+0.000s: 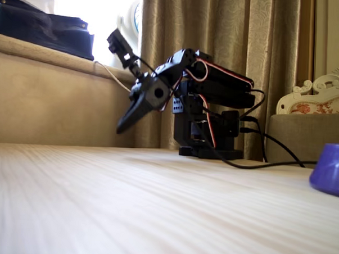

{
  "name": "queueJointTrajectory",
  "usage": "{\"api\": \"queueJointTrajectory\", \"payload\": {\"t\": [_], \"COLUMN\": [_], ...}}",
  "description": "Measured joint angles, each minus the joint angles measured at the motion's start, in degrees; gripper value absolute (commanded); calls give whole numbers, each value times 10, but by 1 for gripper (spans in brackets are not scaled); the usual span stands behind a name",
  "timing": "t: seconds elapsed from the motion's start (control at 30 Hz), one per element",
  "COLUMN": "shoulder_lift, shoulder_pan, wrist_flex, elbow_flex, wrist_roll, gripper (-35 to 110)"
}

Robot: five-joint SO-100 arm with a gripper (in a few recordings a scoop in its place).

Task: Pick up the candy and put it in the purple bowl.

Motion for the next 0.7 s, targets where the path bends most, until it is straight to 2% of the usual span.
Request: {"api": "queueJointTrajectory", "payload": {"t": [0.17, 0.27, 0.33, 0.7], "shoulder_lift": [0, 0, 0, 0], "shoulder_pan": [-3, -2, -3, -14], "wrist_flex": [0, 0, 0, 0], "elbow_flex": [1, 1, 1, 1], "wrist_roll": [-10, -11, -11, -15], "gripper": [5, 5, -1, -1]}}
